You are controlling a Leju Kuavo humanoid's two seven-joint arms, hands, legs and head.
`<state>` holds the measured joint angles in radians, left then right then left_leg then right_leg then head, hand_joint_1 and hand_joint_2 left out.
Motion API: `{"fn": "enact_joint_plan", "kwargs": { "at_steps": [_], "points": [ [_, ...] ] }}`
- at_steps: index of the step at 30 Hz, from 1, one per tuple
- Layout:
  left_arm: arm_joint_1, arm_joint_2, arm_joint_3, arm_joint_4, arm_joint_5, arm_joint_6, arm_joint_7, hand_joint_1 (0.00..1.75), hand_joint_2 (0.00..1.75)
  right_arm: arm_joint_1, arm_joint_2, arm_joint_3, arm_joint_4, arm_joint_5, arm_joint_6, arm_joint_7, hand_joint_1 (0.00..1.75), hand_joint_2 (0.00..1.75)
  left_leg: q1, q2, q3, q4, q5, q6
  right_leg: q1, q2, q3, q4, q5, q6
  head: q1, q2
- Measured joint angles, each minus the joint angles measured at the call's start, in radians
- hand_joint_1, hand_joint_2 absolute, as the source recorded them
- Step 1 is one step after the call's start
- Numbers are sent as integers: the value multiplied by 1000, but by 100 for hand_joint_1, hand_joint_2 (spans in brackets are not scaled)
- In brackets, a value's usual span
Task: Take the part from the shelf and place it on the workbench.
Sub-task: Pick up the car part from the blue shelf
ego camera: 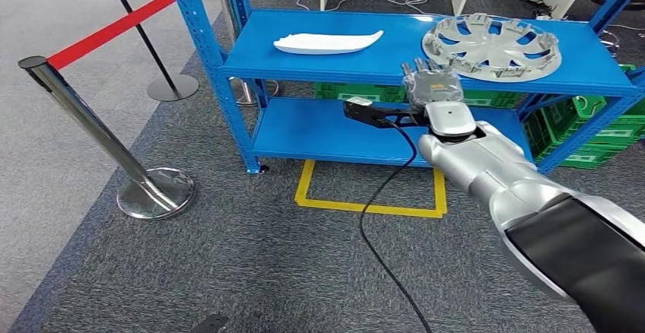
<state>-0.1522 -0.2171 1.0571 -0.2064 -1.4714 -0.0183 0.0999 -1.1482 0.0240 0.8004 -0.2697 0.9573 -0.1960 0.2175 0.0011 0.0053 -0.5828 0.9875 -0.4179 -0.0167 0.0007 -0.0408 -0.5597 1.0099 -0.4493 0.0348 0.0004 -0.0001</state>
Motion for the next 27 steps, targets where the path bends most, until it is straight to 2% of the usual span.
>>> {"fn": "enact_joint_plan", "kwargs": {
  "at_steps": [5,10,16,21,27],
  "points": [
    [-1,-1,0,0,-6,1,0,0,175,-4,4,-8,0,26,-32,14,0,175,0,0,0,0,0,0,0,0,0,0,0,0,0,0],
    [-3,-2,0,0,-10,1,0,0,175,-1,0,-23,4,44,47,79,0,175,0,0,0,0,0,0,0,1,-1,0,0,0,0,0],
    [-5,-2,0,0,-16,1,2,0,175,2,-39,-49,16,50,108,152,0,175,0,0,0,0,0,1,0,1,-1,0,0,0,0,0],
    [-6,-1,0,0,-17,1,7,0,175,3,-66,-66,23,52,117,169,0,175,-1,1,0,0,0,1,-1,2,-2,0,1,0,0,0],
    [-9,-1,0,0,-19,0,8,0,175,3,-72,-75,27,63,122,175,0,175,0,1,0,0,0,1,-1,2,-2,0,1,1,0,0]
  ]
}}
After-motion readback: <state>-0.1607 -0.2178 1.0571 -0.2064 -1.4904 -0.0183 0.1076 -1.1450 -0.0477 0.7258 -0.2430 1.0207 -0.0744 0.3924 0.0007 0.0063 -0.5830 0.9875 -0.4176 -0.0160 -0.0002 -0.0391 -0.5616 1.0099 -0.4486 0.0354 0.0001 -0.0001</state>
